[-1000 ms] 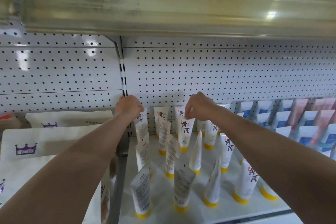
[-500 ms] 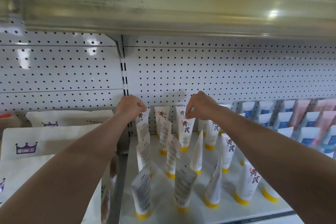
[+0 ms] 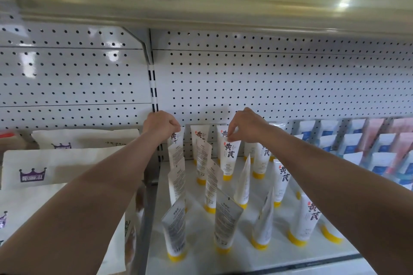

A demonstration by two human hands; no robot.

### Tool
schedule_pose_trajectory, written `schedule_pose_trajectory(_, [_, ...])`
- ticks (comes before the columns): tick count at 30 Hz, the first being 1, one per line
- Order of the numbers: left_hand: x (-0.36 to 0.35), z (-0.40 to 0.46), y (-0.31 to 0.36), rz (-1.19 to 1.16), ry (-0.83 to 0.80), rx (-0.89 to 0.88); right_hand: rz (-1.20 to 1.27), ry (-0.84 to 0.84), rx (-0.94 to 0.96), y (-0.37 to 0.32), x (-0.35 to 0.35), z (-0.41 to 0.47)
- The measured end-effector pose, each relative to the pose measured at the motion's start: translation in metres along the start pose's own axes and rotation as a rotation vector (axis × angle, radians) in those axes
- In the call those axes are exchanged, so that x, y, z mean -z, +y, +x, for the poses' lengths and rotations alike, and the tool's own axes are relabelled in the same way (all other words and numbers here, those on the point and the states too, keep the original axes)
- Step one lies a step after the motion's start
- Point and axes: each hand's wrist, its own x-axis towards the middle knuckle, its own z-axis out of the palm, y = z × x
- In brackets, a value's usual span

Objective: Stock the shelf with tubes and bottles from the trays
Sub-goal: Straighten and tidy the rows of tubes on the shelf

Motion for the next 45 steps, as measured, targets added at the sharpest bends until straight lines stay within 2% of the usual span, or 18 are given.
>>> schedule_pose_trajectory(13, [0.002,0.001,0.0,0.03,0.008,0.02,0.088,0.043,-0.017,-0.01,0.006,0.005])
schedule_pose_trajectory(28, [0.005,0.0,0.002,0.077,0.042,0.037,0.193,0.05,0.05,-0.035,0.01,0.005])
schedule_pose_trajectory(38, [0.005,-0.001,0.002,0.08,0.039,0.025,0.189,0.047,0.028,-0.037,0.003,0.007])
schedule_pose_trajectory(45, [0.01,-0.003,0.003,0.085,0.017,0.002,0.193,-0.064,0.116,-0.031,0.004,0.009])
